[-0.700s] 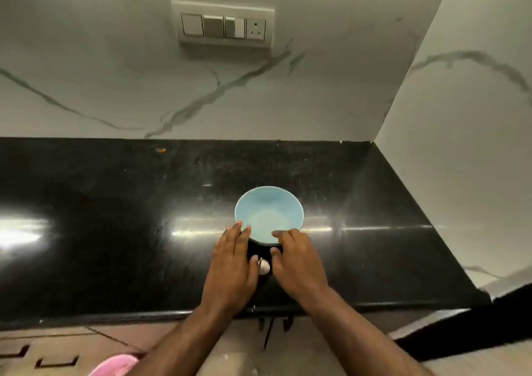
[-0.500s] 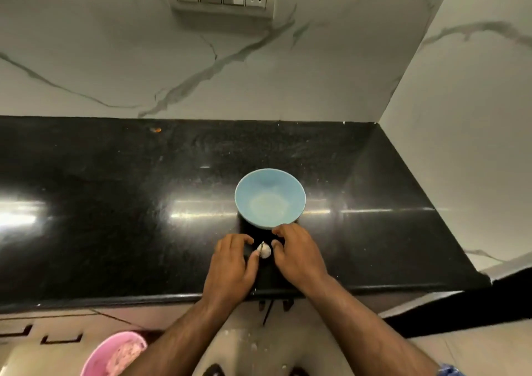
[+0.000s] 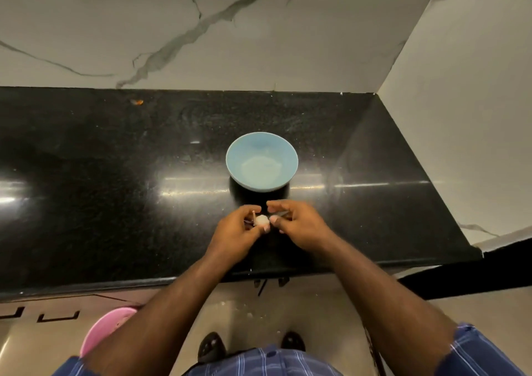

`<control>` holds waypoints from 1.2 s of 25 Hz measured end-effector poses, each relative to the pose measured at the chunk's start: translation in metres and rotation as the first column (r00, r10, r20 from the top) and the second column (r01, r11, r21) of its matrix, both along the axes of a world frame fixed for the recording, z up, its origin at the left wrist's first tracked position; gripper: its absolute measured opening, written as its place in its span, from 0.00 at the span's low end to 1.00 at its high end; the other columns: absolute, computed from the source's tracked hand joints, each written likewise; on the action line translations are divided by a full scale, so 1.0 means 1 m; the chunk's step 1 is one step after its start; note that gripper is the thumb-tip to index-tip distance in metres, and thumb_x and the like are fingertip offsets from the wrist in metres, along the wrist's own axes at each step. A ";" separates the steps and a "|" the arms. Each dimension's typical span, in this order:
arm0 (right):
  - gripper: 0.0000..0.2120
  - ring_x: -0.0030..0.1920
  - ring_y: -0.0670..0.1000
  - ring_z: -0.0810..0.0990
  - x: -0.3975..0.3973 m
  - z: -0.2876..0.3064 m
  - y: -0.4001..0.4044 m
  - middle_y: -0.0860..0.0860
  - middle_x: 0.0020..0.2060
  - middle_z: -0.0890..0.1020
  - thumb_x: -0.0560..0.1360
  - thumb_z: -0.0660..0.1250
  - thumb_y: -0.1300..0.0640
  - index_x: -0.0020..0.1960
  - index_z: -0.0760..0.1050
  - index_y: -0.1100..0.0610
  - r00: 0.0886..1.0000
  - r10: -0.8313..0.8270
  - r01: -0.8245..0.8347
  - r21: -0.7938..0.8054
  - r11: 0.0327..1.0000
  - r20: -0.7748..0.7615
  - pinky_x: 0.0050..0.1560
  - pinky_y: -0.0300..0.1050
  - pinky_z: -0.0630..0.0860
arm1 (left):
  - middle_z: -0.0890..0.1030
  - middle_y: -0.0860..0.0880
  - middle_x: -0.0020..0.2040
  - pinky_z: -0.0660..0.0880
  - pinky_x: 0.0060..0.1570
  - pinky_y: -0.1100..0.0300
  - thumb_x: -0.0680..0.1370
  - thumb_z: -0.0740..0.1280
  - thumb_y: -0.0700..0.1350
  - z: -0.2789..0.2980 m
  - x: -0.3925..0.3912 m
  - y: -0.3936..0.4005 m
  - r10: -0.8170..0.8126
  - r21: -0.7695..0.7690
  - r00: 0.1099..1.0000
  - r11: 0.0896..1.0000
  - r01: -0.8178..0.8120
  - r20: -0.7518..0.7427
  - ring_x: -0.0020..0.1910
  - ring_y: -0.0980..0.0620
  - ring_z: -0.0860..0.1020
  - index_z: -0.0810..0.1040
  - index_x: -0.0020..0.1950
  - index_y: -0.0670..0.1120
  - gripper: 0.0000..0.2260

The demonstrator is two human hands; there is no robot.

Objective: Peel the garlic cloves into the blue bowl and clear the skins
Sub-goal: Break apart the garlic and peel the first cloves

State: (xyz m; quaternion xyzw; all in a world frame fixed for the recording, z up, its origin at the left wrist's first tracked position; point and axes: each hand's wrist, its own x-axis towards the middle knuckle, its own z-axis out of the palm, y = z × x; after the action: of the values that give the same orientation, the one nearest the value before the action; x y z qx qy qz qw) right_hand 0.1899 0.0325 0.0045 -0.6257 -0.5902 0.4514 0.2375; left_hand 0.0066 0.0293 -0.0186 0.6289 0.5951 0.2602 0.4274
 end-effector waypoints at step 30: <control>0.05 0.42 0.57 0.88 -0.003 -0.007 -0.007 0.61 0.44 0.86 0.79 0.71 0.60 0.47 0.80 0.61 0.809 -0.425 0.328 -0.288 0.900 -0.407 0.39 0.44 0.83 | 0.87 0.52 0.55 0.81 0.59 0.51 0.79 0.71 0.41 -0.001 0.014 -0.007 -0.016 -0.120 0.912 0.990 0.071 0.411 0.56 0.53 0.84 0.82 0.65 0.52 0.15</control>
State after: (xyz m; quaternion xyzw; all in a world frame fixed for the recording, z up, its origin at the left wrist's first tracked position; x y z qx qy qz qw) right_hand 0.1870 0.0257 -0.0029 -0.6265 -0.3309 0.5883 0.3898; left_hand 0.0205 0.0222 -0.0199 0.5440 0.4943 0.3364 0.5887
